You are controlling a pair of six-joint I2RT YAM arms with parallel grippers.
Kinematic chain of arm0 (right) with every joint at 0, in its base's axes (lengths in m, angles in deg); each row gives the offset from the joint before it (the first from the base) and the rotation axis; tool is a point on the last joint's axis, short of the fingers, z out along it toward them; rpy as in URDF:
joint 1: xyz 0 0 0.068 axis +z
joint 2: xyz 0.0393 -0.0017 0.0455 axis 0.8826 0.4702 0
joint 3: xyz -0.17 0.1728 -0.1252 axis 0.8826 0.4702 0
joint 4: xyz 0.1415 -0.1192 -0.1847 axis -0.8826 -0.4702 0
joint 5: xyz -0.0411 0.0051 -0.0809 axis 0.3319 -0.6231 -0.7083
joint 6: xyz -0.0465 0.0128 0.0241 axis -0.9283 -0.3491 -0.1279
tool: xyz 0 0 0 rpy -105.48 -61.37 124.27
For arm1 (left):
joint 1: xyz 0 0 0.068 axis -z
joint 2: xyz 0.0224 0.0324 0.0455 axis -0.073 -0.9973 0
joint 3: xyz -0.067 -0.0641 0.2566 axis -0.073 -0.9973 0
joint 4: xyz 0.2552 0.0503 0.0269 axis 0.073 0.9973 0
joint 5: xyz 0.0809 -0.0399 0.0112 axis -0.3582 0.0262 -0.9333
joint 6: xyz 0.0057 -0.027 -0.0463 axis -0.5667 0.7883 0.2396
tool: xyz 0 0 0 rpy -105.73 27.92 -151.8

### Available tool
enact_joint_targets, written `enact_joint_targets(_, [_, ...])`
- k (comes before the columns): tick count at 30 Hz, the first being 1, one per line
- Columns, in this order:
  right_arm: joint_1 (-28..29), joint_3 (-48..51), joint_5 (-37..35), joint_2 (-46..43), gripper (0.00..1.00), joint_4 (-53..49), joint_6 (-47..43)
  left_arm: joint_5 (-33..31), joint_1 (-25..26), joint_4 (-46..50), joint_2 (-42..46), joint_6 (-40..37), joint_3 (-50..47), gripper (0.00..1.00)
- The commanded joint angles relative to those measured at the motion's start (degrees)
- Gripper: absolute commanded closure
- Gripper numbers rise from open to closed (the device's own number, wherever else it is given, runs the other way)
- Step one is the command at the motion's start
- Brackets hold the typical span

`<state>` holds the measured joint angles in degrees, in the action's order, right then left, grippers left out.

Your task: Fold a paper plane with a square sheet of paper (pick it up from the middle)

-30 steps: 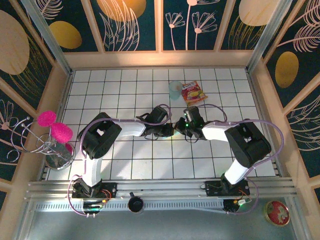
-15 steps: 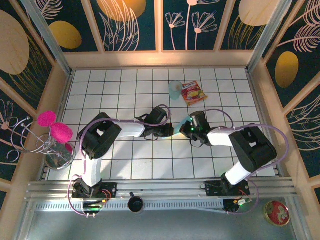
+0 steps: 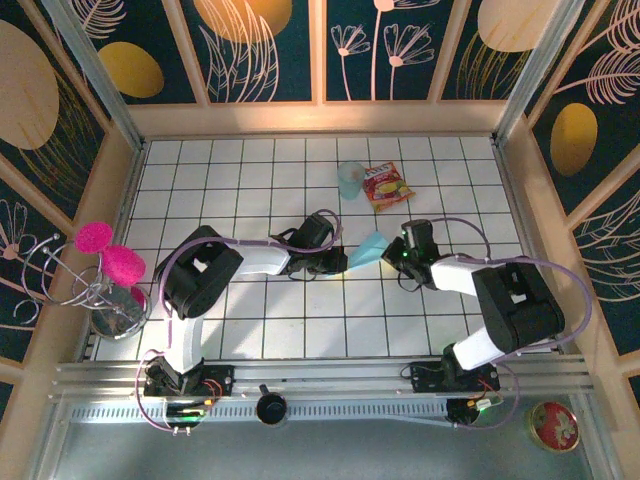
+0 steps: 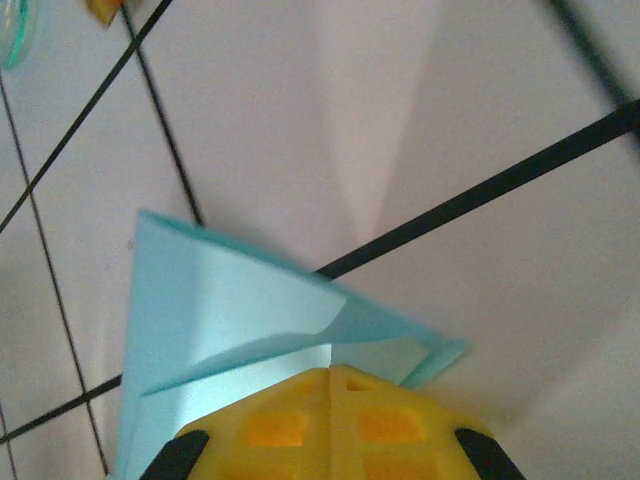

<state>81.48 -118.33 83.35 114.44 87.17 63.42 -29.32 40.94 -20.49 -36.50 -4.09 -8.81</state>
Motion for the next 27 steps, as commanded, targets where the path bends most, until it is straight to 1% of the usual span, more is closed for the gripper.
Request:
enact_joint_targets(1, [-2.3, 0.9, -4.1, -2.2, 0.94, -3.3, -2.0, -2.1, 0.0, 6.7, -0.9, 0.7, -2.3, 1.0])
enact_joint_targets(6, [-3.1, 0.3, -4.4, -3.9, 0.93, -5.1, -3.0, -1.7, 0.0, 6.2, -1.0, 0.7, -2.3, 1.0])
enact_joint_targets(9, [-2.8, 0.5, -2.8, -5.8, 0.91, -3.6, -3.4, -1.5, 0.1, 6.2, -1.1, 0.6, -2.1, 1.0])
enact_joint_targets(11, [-1.0, 0.5, -2.6, -7.4, 0.89, -2.7, -3.5, -1.6, 0.0, 6.2, -1.2, 0.5, -2.0, 1.0])
enact_joint_targets(14, [3.1, -0.3, -4.0, -8.8, 0.88, -2.2, -3.2, -1.5, 0.0, 6.2, -1.3, 0.5, -1.9, 1.0])
enact_joint_targets(16, [6.0, -0.7, -2.8, -7.7, 0.87, -0.6, -1.9, -1.5, 0.0, 6.2, -1.4, 0.5, -1.8, 1.0])
enact_joint_targets(20, [10.9, -2.4, 0.6, -1.9, 0.88, 3.3, 0.7, -1.5, 0.0, 6.2, -1.5, 0.5, -1.8, 1.0])
enact_joint_targets(24, [11.5, -3.2, 6.1, 3.1, 0.88, 8.5, 1.9, -1.7, 0.1, 6.3, -1.2, 0.5, -2.0, 1.0])
enact_joint_targets(27, [11.1, -3.3, 6.2, 4.5, 0.89, 9.1, 1.4, -1.8, 0.0, 6.3, -1.0, 0.5, -2.4, 1.0])
